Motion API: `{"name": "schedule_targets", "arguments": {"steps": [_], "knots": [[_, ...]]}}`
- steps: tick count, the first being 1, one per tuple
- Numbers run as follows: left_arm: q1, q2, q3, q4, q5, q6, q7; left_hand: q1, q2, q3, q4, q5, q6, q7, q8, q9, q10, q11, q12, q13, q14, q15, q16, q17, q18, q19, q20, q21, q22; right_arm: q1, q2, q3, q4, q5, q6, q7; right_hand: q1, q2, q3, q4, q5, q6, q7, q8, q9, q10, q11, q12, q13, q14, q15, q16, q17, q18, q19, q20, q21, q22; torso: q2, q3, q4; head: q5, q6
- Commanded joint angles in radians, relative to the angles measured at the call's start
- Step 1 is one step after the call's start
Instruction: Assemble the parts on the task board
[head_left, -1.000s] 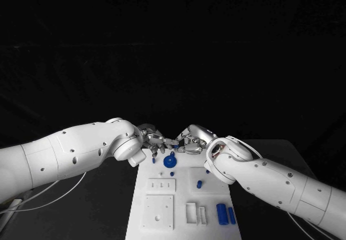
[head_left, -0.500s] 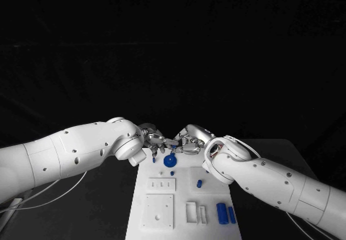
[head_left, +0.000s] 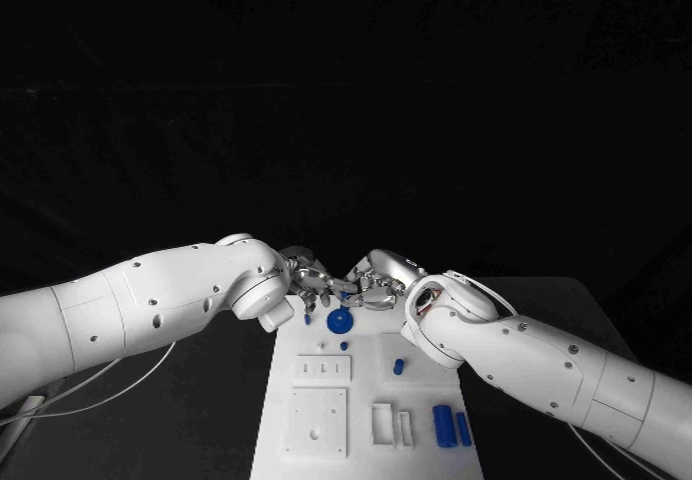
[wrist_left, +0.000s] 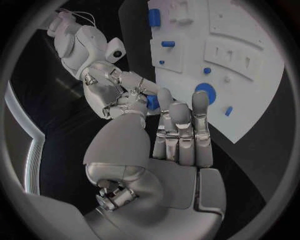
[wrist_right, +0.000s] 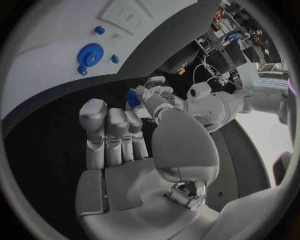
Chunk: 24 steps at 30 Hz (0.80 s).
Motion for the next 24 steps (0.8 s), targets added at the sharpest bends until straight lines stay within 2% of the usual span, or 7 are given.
{"name": "schedule_targets", "arguments": {"steps": [1, 5, 9, 13, 17, 19, 24], "knots": [[0.001, 0.005, 0.001, 0.003, -0.007, 0.013, 0.002, 0.020, 0.031, -0.001, -0.025, 0.033, -0.001, -0.006, -0.003, -0.002, 0.033, 0.000, -0.001, 0.002, -0.004, -0.001, 0.006, -0.001, -0.006, 0.010, 0.000, -0.009, 0.006, 0.000, 0.004, -0.001, 0.001, -0.010, 0.017, 0.001, 0.001, 0.007, -0.002, 0.003, 0.006, 0.004, 0.001, 0.005, 0.001, 0.000, -0.003, 0.003, 0.001, 0.005, -0.002, -0.001, 0.000, 0.006, 0.047, -0.003, 0.006, 0.100, 0.001, -0.0001, -0.0002, -0.001, -0.003], [0.001, 0.002, 0.001, 0.004, -0.008, 0.011, 0.004, 0.049, 0.065, -0.007, -0.059, 0.068, 0.002, -0.011, -0.002, -0.005, 0.033, -0.003, -0.002, 0.002, -0.004, -0.003, 0.007, 0.000, -0.007, 0.012, -0.002, -0.014, 0.014, 0.000, 0.005, -0.003, -0.003, -0.011, 0.022, 0.001, 0.001, 0.007, -0.002, 0.003, 0.006, 0.004, 0.001, 0.005, 0.001, 0.000, -0.003, 0.003, 0.001, 0.005, -0.002, -0.001, 0.000, 0.006, 0.047, -0.003, 0.006, 0.100, 0.000, -0.0003, -0.0004, -0.002, -0.003], [0.001, 0.000, 0.001, 0.005, -0.009, 0.007, 0.008, 0.092, 0.101, 0.013, -0.104, 0.159, 0.009, -0.021, 0.000, 0.022, 0.033, -0.007, -0.003, 0.002, -0.005, -0.006, 0.010, 0.001, -0.010, 0.012, -0.005, -0.017, 0.022, 0.000, 0.006, -0.007, -0.007, -0.011, 0.027, 0.000, 0.001, 0.007, -0.002, 0.003, 0.006, 0.004, 0.001, 0.005, 0.001, 0.000, -0.003, 0.003, 0.001, 0.005, -0.002, -0.001, 0.000, 0.006, 0.047, -0.003, 0.006, 0.100, 0.000, 0.0003, 0.0011, -0.002, -0.005], [0.001, -0.002, 0.001, 0.007, -0.009, 0.008, 0.009, 0.104, 0.116, 0.028, -0.132, 0.182, 0.008, -0.022, 0.002, 0.058, 0.033, -0.008, -0.003, 0.001, -0.006, -0.007, 0.012, 0.003, -0.011, 0.012, -0.006, -0.020, 0.031, 0.000, 0.006, -0.009, -0.008, -0.011, 0.029, 0.000, 0.001, 0.007, -0.002, 0.003, 0.006, 0.004, 0.001, 0.005, 0.001, 0.000, -0.003, 0.003, 0.001, 0.005, -0.002, -0.001, 0.000, 0.006, 0.047, -0.003, 0.006, 0.100, 0.001, 0.0006, 0.0009, -0.001, -0.006], [0.001, -0.004, 0.001, 0.008, -0.008, 0.021, 0.009, 0.087, 0.119, 0.049, -0.164, 0.222, 0.022, -0.032, 0.012, 0.176, 0.034, -0.011, -0.003, 0.001, -0.008, -0.009, 0.015, 0.005, -0.012, 0.012, -0.008, -0.027, 0.046, 0.000, 0.006, -0.010, -0.011, -0.011, 0.031, -0.001, 0.001, 0.008, -0.005, 0.004, 0.006, 0.005, 0.001, 0.005, 0.002, -0.002, -0.003, 0.001, 0.000, 0.005, -0.002, -0.002, -0.001, 0.006, 0.047, -0.003, 0.005, 0.100, 0.000, 0.0004, -0.0003, 0.000, -0.006], [0.001, -0.004, 0.001, 0.008, -0.008, 0.029, 0.008, 0.071, 0.118, 0.062, -0.172, 0.227, 0.029, -0.037, 0.013, 0.277, 0.034, -0.012, 0.001, 0.003, -0.010, -0.010, 0.020, 0.008, -0.014, 0.013, -0.009, -0.032, 0.057, 0.000, 0.006, -0.011, -0.012, -0.012, 0.031, -0.002, 0.001, 0.008, -0.005, 0.004, 0.006, 0.005, 0.001, 0.005, 0.002, -0.002, -0.003, 0.001, 0.000, 0.005, -0.002, -0.002, -0.001, 0.006, 0.047, -0.003, 0.005, 0.100, 0.001, 0.0002, -0.0008, 0.000, -0.007], [0.001, -0.006, 0.001, 0.008, -0.007, 0.037, 0.006, 0.052, 0.116, 0.082, -0.177, 0.234, 0.040, -0.043, 0.001, 0.416, 0.034, -0.014, 0.012, 0.010, -0.012, -0.013, 0.031, 0.014, -0.016, 0.018, -0.011, -0.046, 0.081, 0.000, 0.005, -0.011, -0.014, -0.013, 0.030, -0.003, 0.001, 0.008, -0.005, 0.004, 0.006, 0.005, 0.001, 0.005, 0.002, -0.002, -0.003, 0.001, 0.000, 0.005, -0.002, -0.002, -0.001, 0.006, 0.047, -0.003, 0.005, 0.100, 0.001, 0.0015, -0.0004, 0.001, -0.006]]}}
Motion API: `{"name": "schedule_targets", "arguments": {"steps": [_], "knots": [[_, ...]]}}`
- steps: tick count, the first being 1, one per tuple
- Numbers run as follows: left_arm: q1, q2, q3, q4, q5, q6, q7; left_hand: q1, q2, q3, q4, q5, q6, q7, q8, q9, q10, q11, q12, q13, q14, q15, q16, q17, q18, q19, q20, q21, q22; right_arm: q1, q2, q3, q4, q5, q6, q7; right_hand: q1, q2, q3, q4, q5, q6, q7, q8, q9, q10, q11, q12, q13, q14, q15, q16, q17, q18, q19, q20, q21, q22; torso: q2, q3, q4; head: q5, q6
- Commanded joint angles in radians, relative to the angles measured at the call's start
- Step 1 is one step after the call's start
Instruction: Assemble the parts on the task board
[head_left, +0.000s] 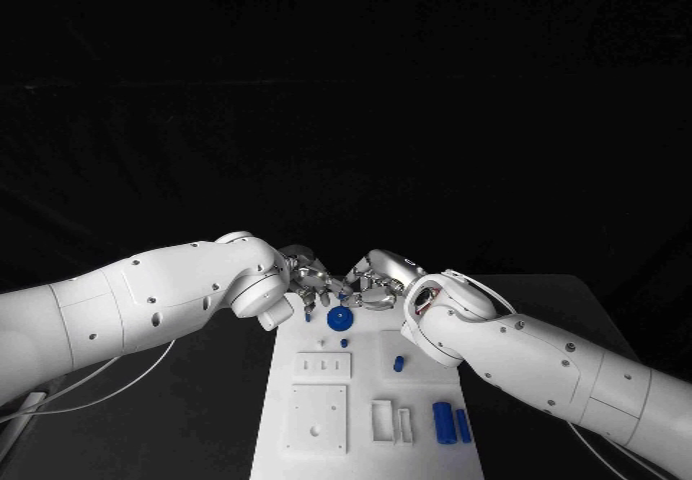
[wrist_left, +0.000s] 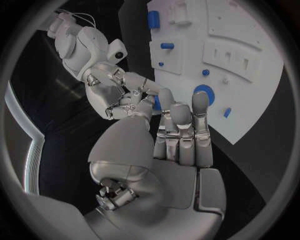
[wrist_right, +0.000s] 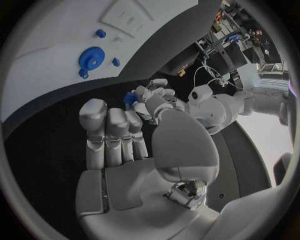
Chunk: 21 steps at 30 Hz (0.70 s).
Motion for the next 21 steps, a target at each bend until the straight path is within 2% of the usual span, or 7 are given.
{"name": "schedule_targets", "arguments": {"steps": [1, 7, 9, 10, 14, 19, 21], "knots": [[0.002, 0.000, 0.002, 0.002, -0.003, 0.023, 0.008, -0.013, 0.000, 0.072, -0.057, 0.007, 0.030, -0.028, -0.008, 0.391, 0.036, -0.008, 0.008, 0.003, -0.001, -0.006, 0.009, 0.004, -0.016, 0.005, -0.004, -0.010, 0.012, -0.002, 0.000, -0.001, -0.004, -0.009, 0.020, 0.001, 0.001, 0.007, -0.005, 0.005, 0.003, 0.007, 0.002, 0.002, 0.001, 0.000, -0.005, 0.000, -0.001, 0.005, -0.003, -0.002, -0.001, 0.006, 0.047, -0.003, 0.004, 0.100, 0.000, 0.0011, -0.0002, 0.000, 0.000], [0.002, 0.001, 0.001, -0.001, 0.012, 0.014, 0.005, -0.016, -0.001, 0.080, -0.060, 0.012, 0.036, -0.030, -0.009, 0.416, 0.039, -0.009, 0.020, 0.008, 0.001, -0.008, 0.018, 0.012, -0.017, 0.009, -0.006, -0.017, 0.027, -0.002, -0.005, -0.002, -0.003, -0.003, 0.006, 0.013, -0.007, -0.004, -0.030, 0.012, 0.012, -0.012, 0.005, 0.001, -0.002, -0.006, -0.002, -0.010, -0.008, 0.004, -0.001, -0.008, -0.005, 0.006, 0.046, -0.002, -0.003, 0.098, 0.000, 0.0012, -0.0005, 0.003, -0.003], [0.002, 0.001, 0.001, -0.002, 0.019, 0.009, 0.001, -0.018, -0.001, 0.082, -0.061, 0.016, 0.040, -0.031, -0.008, 0.420, 0.041, -0.009, 0.024, 0.010, 0.001, -0.008, 0.020, 0.015, -0.017, 0.010, -0.006, -0.018, 0.030, -0.002, -0.010, -0.002, 0.000, 0.002, -0.003, 0.025, -0.029, -0.029, -0.067, 0.025, 0.021, -0.092, 0.026, 0.001, -0.006, -0.023, 0.011, -0.037, -0.029, -0.002, 0.007, -0.026, -0.020, 0.007, 0.043, 0.002, -0.015, 0.094, 0.000, 0.0019, -0.0012, 0.005, -0.003], [0.002, 0.001, 0.001, -0.002, 0.022, 0.006, -0.002, -0.020, 0.001, 0.085, -0.064, 0.017, 0.044, -0.031, -0.009, 0.426, 0.041, -0.010, 0.030, 0.011, 0.002, -0.009, 0.025, 0.020, -0.018, 0.012, -0.007, -0.021, 0.036, -0.002, -0.013, -0.002, 0.001, 0.007, -0.005, 0.034, -0.024, -0.034, -0.130, 0.044, 0.009, -0.138, 0.040, 0.006, -0.003, -0.060, 0.023, -0.083, -0.062, -0.027, 0.018, -0.082, -0.062, 0.015, 0.024, 0.015, -0.090, 0.075, 0.000, 0.0022, -0.0014, 0.005, -0.004], [0.001, -0.002, -0.002, 0.001, 0.036, -0.006, -0.016, -0.021, 0.003, 0.090, -0.076, 0.018, 0.049, -0.032, -0.008, 0.428, 0.043, -0.010, 0.040, 0.013, 0.002, -0.010, 0.030, 0.030, -0.019, 0.015, -0.008, -0.025, 0.045, -0.003, -0.036, -0.002, 0.014, 0.028, -0.017, 0.062, 0.021, -0.038, -0.267, 0.078, 0.033, -0.290, 0.058, 0.000, -0.009, -0.172, 0.043, -0.219, -0.209, -0.094, 0.039, -0.188, -0.153, 0.045, -0.043, 0.039, -0.453, -0.043, 0.000, 0.0040, 0.0001, 0.010, -0.007], [-0.001, -0.016, -0.011, 0.014, 0.042, -0.023, -0.035, -0.039, -0.002, 0.097, -0.090, 0.076, 0.064, -0.037, -0.008, 0.438, 0.045, -0.013, 0.061, 0.014, 0.011, -0.013, 0.047, 0.058, -0.019, 0.022, -0.011, -0.029, 0.056, -0.008, -0.095, 0.004, 0.040, 0.075, -0.007, 0.082, 0.098, -0.068, -0.338, 0.190, 0.064, -0.402, 0.069, -0.006, -0.014, -0.209, 0.053, -0.161, -0.316, -0.116, 0.048, -0.176, -0.199, 0.050, -0.023, 0.048, -0.562, -0.097, -0.001, 0.0024, -0.0020, 0.015, -0.009], [-0.002, -0.023, -0.015, 0.019, 0.041, -0.031, -0.041, -0.047, -0.004, 0.102, -0.096, 0.101, 0.067, -0.038, -0.008, 0.444, 0.045, -0.014, 0.067, 0.013, 0.013, -0.014, 0.053, 0.071, -0.019, 0.024, -0.011, -0.030, 0.060, -0.013, -0.123, 0.016, 0.051, 0.101, 0.003, 0.085, 0.100, -0.066, -0.340, 0.191, 0.068, -0.404, 0.070, -0.007, -0.015, -0.217, 0.053, -0.154, -0.335, -0.121, 0.048, -0.174, -0.207, 0.049, -0.020, 0.048, -0.571, -0.095, -0.001, 0.0030, -0.0027, 0.017, -0.011]]}}
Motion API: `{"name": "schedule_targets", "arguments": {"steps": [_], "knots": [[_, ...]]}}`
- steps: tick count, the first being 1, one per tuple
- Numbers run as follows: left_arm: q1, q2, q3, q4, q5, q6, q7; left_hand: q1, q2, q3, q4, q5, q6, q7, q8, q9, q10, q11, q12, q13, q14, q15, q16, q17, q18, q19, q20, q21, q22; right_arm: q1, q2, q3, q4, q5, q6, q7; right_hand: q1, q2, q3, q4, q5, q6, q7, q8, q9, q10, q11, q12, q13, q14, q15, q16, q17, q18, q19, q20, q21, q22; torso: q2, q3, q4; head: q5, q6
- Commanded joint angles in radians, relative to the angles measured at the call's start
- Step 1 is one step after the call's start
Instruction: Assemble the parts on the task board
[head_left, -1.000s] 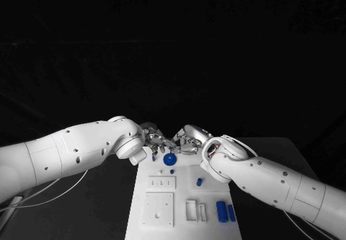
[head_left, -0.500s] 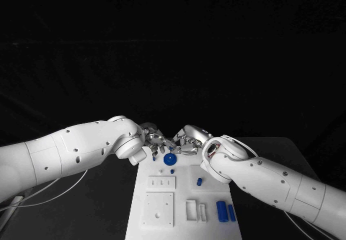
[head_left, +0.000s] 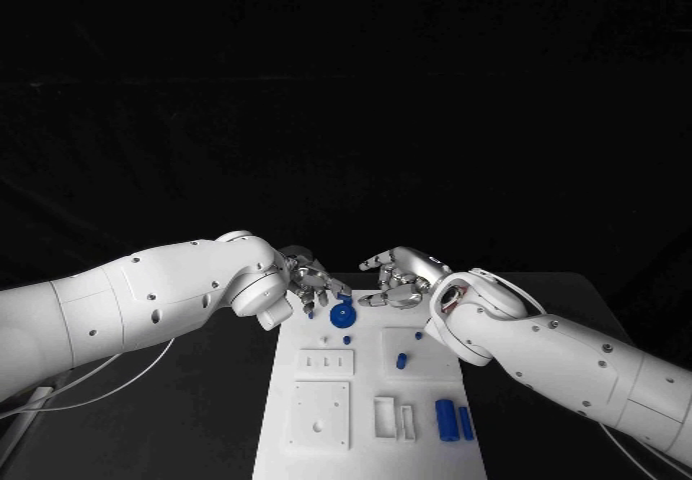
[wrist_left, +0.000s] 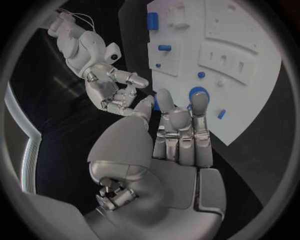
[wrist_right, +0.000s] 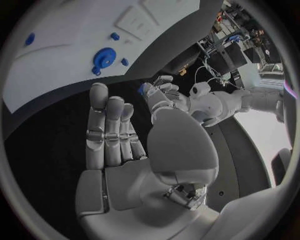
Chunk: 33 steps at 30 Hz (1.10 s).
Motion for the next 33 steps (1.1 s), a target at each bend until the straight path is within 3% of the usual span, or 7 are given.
{"name": "schedule_targets", "arguments": {"steps": [1, 6, 13, 17, 22, 30, 33], "knots": [[-0.002, -0.007, -0.004, 0.010, 0.018, -0.028, -0.025, -0.017, -0.003, 0.094, -0.098, 0.037, 0.058, -0.050, 0.008, 0.396, 0.046, -0.007, 0.010, -0.001, 0.007, -0.004, 0.011, 0.017, -0.018, 0.010, -0.003, -0.007, 0.005, -0.007, -0.033, 0.013, 0.015, 0.076, 0.012, 0.040, 0.009, 0.001, -0.001, 0.005, 0.015, -0.009, 0.000, -0.003, -0.001, -0.007, 0.000, 0.009, -0.024, -0.009, 0.001, 0.005, -0.009, 0.007, 0.009, -0.001, -0.012, 0.000, -0.001, 0.0000, -0.0018, 0.004, -0.003], [-0.008, -0.013, -0.027, 0.015, 0.006, -0.048, -0.044, -0.043, -0.006, 0.114, -0.120, 0.066, 0.069, -0.053, 0.008, 0.415, 0.047, -0.009, 0.032, -0.006, 0.018, -0.005, 0.023, 0.054, -0.016, 0.016, -0.002, -0.010, 0.019, -0.014, -0.106, 0.049, 0.016, 0.173, 0.018, 0.052, 0.002, 0.002, 0.000, 0.011, 0.041, -0.009, 0.000, -0.003, -0.001, -0.013, 0.000, 0.015, -0.063, -0.018, 0.002, -0.004, -0.032, 0.005, 0.007, 0.002, -0.041, -0.005, -0.006, 0.0014, -0.0023, 0.012, -0.006], [-0.033, -0.010, -0.046, 0.018, -0.038, -0.073, -0.057, -0.060, -0.004, 0.122, -0.133, 0.073, 0.076, -0.055, 0.006, 0.426, 0.047, -0.009, 0.051, -0.018, 0.026, -0.005, 0.022, 0.079, -0.014, 0.023, -0.001, -0.020, 0.037, -0.016, -0.149, 0.076, -0.010, 0.299, -0.015, 0.083, -0.007, 0.010, -0.002, 0.010, 0.082, 0.016, -0.001, -0.002, 0.000, -0.013, 0.000, -0.043, -0.179, -0.039, 0.006, -0.083, -0.118, -0.009, 0.001, 0.006, -0.138, -0.105, -0.014, 0.0083, -0.0089, 0.018, -0.022], [-0.054, -0.010, -0.048, 0.023, -0.080, -0.088, -0.058, -0.061, -0.005, 0.122, -0.134, 0.077, 0.078, -0.055, 0.007, 0.428, 0.047, -0.010, 0.055, -0.023, 0.031, -0.005, 0.019, 0.085, -0.012, 0.028, -0.001, -0.026, 0.043, -0.015, -0.155, 0.085, -0.016, 0.327, -0.033, 0.089, -0.016, 0.016, 0.000, 0.000, 0.091, 0.049, -0.003, -0.002, 0.001, -0.008, -0.001, -0.087, -0.284, -0.035, 0.007, -0.152, -0.189, -0.017, 0.005, 0.008, -0.179, -0.212, -0.019, 0.0125, -0.0096, 0.020, -0.038], [-0.078, -0.012, -0.049, 0.032, -0.131, -0.107, -0.064, -0.060, -0.005, 0.122, -0.135, 0.078, 0.078, -0.055, 0.006, 0.428, 0.047, -0.010, 0.059, -0.024, 0.033, -0.005, 0.018, 0.087, -0.012, 0.030, -0.001, -0.027, 0.046, -0.010, -0.155, 0.088, -0.023, 0.347, -0.051, 0.096, -0.019, 0.017, 0.006, -0.005, 0.096, 0.060, -0.004, 0.000, 0.002, -0.009, 0.001, -0.094, -0.352, -0.033, 0.008, -0.181, -0.211, -0.022, 0.004, 0.008, -0.177, -0.306, -0.024, 0.0146, -0.0060, 0.016, -0.053], [-0.128, -0.028, -0.050, 0.065, -0.254, -0.123, -0.063, -0.058, -0.007, 0.123, -0.140, 0.084, 0.082, -0.056, 0.007, 0.426, 0.048, -0.010, 0.067, -0.028, 0.039, -0.005, 0.019, 0.097, -0.012, 0.035, 0.000, -0.033, 0.053, 0.001, -0.150, 0.090, -0.039, 0.376, -0.074, 0.100, -0.023, 0.021, 0.012, -0.008, 0.104, 0.063, -0.003, 0.000, 0.002, -0.011, 0.000, -0.087, -0.396, -0.034, 0.009, -0.185, -0.216, -0.025, 0.010, 0.007, -0.172, -0.358, -0.024, 0.0121, 0.0011, 0.013, -0.065], [-0.153, -0.033, -0.050, 0.071, -0.297, -0.132, -0.062, -0.056, -0.010, 0.122, -0.141, 0.085, 0.085, -0.056, 0.007, 0.424, 0.048, -0.010, 0.071, -0.030, 0.043, -0.004, 0.020, 0.101, -0.011, 0.037, 0.001, -0.035, 0.056, 0.002, -0.150, 0.090, -0.039, 0.376, -0.083, 0.096, -0.027, 0.019, 0.012, -0.004, 0.133, 0.064, -0.003, 0.000, 0.002, -0.014, 0.000, -0.088, -0.401, -0.036, 0.009, -0.187, -0.217, -0.025, 0.009, 0.008, -0.172, -0.364, -0.023, 0.0103, 0.0034, 0.009, -0.072]]}}
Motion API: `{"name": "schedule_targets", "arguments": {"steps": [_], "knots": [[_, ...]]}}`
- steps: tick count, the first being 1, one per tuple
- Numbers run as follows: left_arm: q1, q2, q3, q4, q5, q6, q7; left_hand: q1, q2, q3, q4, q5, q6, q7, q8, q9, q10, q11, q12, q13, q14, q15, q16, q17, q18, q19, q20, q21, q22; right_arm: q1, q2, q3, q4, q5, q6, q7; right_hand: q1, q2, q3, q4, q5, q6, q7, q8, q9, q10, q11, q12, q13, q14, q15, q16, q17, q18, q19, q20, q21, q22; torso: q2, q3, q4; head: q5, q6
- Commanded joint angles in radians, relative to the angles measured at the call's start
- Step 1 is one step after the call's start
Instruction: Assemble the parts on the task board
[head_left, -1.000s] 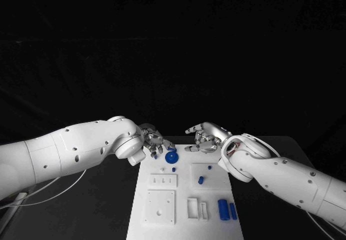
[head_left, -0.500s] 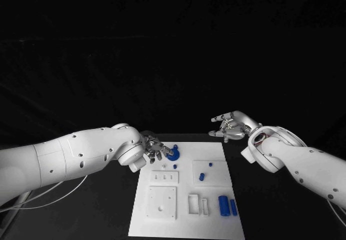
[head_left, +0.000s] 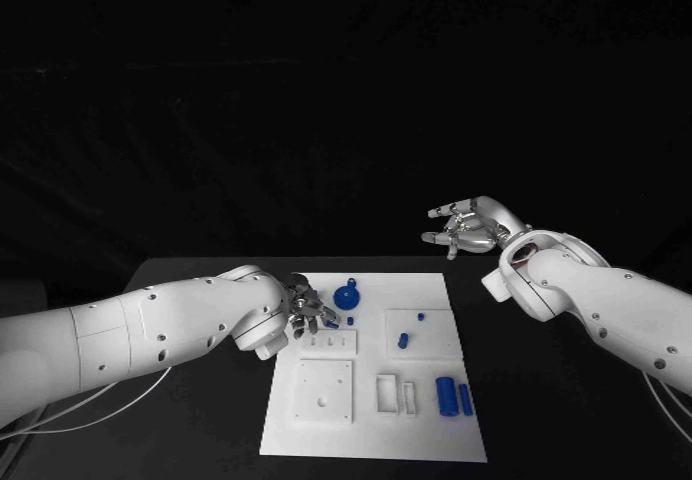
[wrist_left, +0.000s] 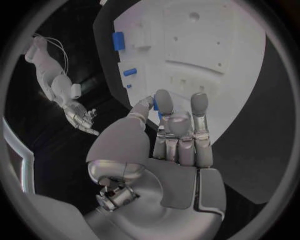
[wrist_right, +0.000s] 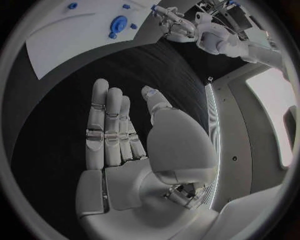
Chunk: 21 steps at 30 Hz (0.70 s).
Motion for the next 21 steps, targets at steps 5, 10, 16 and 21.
{"name": "schedule_targets", "arguments": {"steps": [5, 10, 16, 21], "knots": [[-0.045, -0.005, 0.000, 0.006, -0.148, -0.044, 0.001, 0.011, 0.002, 0.077, -0.081, 0.011, 0.080, -0.066, 0.005, 0.313, 0.048, -0.006, 0.012, -0.008, 0.014, 0.000, -0.002, 0.009, -0.009, 0.013, 0.003, -0.012, 0.010, 0.002, 0.001, 0.001, -0.001, 0.027, -0.040, 0.008, -0.008, -0.004, 0.003, 0.001, 0.025, 0.010, 0.002, 0.000, 0.001, -0.008, 0.000, 0.002, -0.010, -0.002, 0.003, -0.007, -0.003, -0.014, 0.002, 0.000, 0.006, -0.008, 0.002, -0.0042, 0.0049, -0.005, -0.016], [-0.064, -0.001, 0.000, 0.001, -0.161, -0.047, 0.004, 0.008, 0.001, 0.080, -0.080, 0.019, 0.082, -0.067, 0.005, 0.317, 0.048, -0.006, 0.021, -0.013, 0.017, 0.000, 0.000, 0.021, -0.009, 0.019, 0.003, -0.019, 0.022, 0.002, 0.001, 0.001, 0.001, 0.027, -0.040, 0.007, -0.006, -0.005, 0.005, 0.000, 0.030, 0.010, 0.002, 0.000, 0.001, -0.009, 0.000, 0.000, -0.015, -0.003, 0.003, -0.008, -0.004, -0.014, 0.001, 0.000, 0.006, -0.011, 0.003, -0.0049, 0.0068, -0.009, -0.021], [-0.081, 0.008, 0.000, -0.008, -0.173, -0.052, 0.008, 0.008, 0.001, 0.081, -0.080, 0.022, 0.082, -0.067, 0.005, 0.318, 0.048, -0.006, 0.022, -0.015, 0.019, 0.000, 0.000, 0.023, -0.009, 0.020, 0.003, -0.022, 0.026, 0.002, 0.003, 0.001, 0.003, 0.027, -0.037, -0.004, -0.008, -0.005, 0.009, 0.001, 0.038, 0.005, 0.003, 0.000, 0.001, -0.010, 0.001, -0.001, -0.022, -0.006, 0.004, -0.009, -0.005, -0.014, -0.001, 0.000, 0.007, -0.016, 0.003, -0.0056, 0.0082, -0.013, -0.023], [-0.091, 0.013, 0.000, -0.014, -0.177, -0.047, 0.007, 0.008, 0.001, 0.081, -0.080, 0.022, 0.082, -0.067, 0.005, 0.318, 0.048, -0.006, 0.022, -0.015, 0.019, 0.000, 0.000, 0.023, -0.009, 0.020, 0.003, -0.022, 0.026, 0.002, 0.006, 0.001, 0.002, 0.028, -0.028, -0.012, -0.008, -0.005, 0.011, 0.001, 0.040, 0.005, 0.003, 0.000, 0.001, -0.011, 0.001, -0.001, -0.024, -0.006, 0.004, -0.009, -0.006, -0.014, -0.002, 0.000, 0.007, -0.017, 0.004, -0.0055, 0.0094, -0.004, -0.022]]}}
